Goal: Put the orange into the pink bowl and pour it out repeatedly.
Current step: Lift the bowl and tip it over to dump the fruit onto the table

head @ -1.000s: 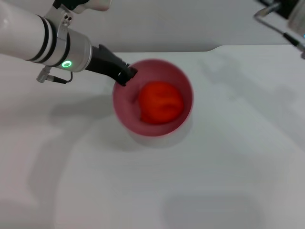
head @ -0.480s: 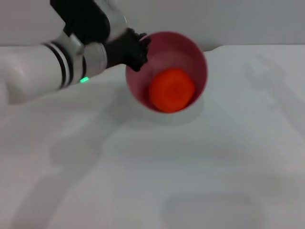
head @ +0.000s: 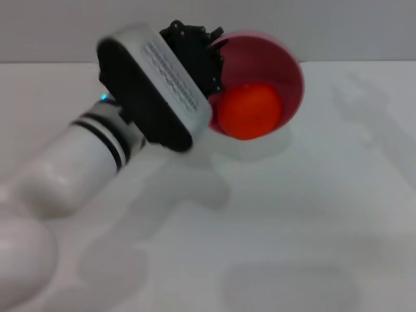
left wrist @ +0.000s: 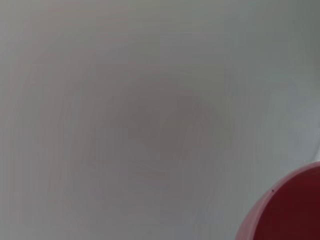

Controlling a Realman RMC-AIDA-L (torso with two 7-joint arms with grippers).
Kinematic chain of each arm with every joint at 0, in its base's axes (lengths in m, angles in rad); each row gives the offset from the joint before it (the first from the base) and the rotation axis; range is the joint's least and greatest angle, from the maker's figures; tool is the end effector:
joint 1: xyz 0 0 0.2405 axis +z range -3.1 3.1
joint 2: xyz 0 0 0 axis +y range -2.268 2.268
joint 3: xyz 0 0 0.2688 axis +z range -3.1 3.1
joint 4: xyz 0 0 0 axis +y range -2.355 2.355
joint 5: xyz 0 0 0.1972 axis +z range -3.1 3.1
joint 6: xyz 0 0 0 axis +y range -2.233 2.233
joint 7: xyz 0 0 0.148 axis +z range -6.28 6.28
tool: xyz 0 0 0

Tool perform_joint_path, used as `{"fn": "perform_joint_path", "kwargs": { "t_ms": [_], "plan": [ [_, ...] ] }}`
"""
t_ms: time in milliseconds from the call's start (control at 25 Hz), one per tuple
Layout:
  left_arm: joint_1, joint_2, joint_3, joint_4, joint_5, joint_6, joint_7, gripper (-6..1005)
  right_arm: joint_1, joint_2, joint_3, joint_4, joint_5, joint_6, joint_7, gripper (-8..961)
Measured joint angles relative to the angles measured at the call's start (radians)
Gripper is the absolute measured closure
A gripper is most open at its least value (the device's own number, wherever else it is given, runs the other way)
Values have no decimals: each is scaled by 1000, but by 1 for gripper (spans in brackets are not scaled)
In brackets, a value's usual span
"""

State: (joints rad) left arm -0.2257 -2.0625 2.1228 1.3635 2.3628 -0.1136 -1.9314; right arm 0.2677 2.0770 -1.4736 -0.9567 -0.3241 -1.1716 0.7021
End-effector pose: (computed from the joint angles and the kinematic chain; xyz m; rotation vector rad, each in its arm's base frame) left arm -0.1385 0.3346 -0.0624 -2.0310 0.3031 -0.2401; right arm 0.1785 0.3451 0.0764 -1.6950 0.1070 1.3920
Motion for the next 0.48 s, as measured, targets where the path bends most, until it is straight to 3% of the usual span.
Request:
{"fn": "perform_joint_path", "kwargs": {
  "t_ms": [160, 480],
  "plan": [
    [1, -2, 102, -74, 0, -225, 83, 958, 3, 0, -3, 1, -1, -14, 1, 429],
    [-1, -4, 165, -134, -1, -411, 151, 958, 5, 0, -5, 3, -1, -38, 10, 429]
  ]
}}
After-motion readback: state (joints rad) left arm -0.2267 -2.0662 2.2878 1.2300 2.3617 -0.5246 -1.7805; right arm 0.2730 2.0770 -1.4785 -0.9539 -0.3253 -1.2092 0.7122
